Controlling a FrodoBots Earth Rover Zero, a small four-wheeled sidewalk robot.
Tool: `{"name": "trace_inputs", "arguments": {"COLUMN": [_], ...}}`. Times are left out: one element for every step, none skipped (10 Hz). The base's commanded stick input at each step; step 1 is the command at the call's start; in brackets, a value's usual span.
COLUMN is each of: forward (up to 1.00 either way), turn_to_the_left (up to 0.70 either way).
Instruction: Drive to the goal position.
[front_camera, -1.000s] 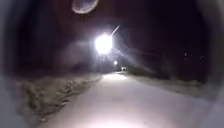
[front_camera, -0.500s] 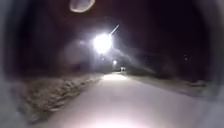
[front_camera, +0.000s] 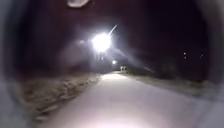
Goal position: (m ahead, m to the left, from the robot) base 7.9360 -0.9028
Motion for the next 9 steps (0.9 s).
{"name": "trace_inputs", "arguments": {"forward": [0.70, 0.70, 0.70, 0.70, 0.70, 0.70, 0.70, 0.70, 0.70], "turn_to_the_left": [0.00, 0.00, 0.00, 0.00, 0.00, 0.00, 0.00, 0.00, 0.00]}}
